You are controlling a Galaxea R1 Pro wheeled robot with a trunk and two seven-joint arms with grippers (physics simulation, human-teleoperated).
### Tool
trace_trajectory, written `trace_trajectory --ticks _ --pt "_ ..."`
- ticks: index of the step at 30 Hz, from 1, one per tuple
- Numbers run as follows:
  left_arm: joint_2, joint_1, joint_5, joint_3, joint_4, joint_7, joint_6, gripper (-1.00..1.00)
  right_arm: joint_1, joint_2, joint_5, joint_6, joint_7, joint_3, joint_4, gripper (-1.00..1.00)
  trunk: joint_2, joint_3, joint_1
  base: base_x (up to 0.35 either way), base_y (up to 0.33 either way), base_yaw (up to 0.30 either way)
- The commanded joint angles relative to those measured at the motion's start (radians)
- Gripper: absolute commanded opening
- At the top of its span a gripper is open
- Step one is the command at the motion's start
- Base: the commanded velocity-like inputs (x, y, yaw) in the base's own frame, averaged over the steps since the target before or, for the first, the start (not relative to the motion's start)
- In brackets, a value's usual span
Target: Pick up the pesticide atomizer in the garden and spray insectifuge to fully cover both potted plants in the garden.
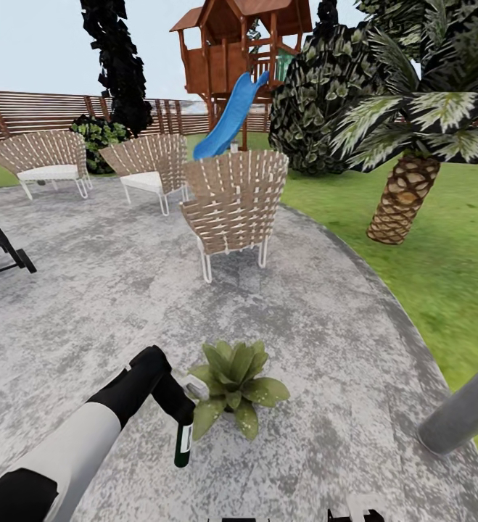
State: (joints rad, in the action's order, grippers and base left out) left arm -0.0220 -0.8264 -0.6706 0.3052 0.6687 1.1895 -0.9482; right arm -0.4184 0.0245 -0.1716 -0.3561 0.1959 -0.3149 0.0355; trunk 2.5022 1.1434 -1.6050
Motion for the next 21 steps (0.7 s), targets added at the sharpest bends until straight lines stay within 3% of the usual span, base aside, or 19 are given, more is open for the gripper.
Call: trace_trajectory --ticks 1,7,11,16,17,19,21 --pt "-0.001 0.000 -0.009 0.002 0.002 0.010 -0.006 -1.00 0.000 0.000 -0.009 -0.003 0.002 -0.008 0.000 1.00 0.000 0.001 0.000 0.018 0.022 0.000" --pt "-0.008 0.009 -0.010 0.002 0.002 0.010 -0.005 -1.00 0.000 0.000 -0.009 -0.003 0.002 -0.009 0.000 1.00 0.000 0.001 0.000 -0.009 0.008 -0.083" --pt "-0.010 0.011 -0.010 0.002 0.002 0.009 -0.004 -1.00 0.000 0.000 -0.009 -0.003 0.002 -0.009 0.000 1.00 0.000 0.001 0.000 -0.237 0.156 -0.202" --pt "-0.013 0.013 -0.012 0.002 0.000 0.002 -0.004 -1.00 0.000 0.001 -0.008 -0.003 0.002 -0.009 -0.002 1.00 0.000 0.001 0.000 -0.227 0.239 -0.018" --pt "-0.014 0.013 -0.023 0.002 0.000 0.002 -0.004 -1.00 0.000 0.002 -0.008 -0.003 0.002 -0.009 -0.002 1.00 0.000 0.001 0.000 -0.072 0.287 -0.001" --pt "-0.012 0.013 -0.095 0.001 0.000 0.005 -0.005 -1.00 0.000 0.002 -0.009 -0.003 0.002 -0.009 -0.002 1.00 0.000 0.001 0.000 -0.018 0.299 0.000" --pt "-0.012 0.013 -0.121 -0.002 -0.008 0.008 -0.006 -1.00 0.000 0.001 -0.009 -0.003 0.002 -0.009 -0.001 1.00 0.000 0.001 0.000 -0.006 0.303 0.000"
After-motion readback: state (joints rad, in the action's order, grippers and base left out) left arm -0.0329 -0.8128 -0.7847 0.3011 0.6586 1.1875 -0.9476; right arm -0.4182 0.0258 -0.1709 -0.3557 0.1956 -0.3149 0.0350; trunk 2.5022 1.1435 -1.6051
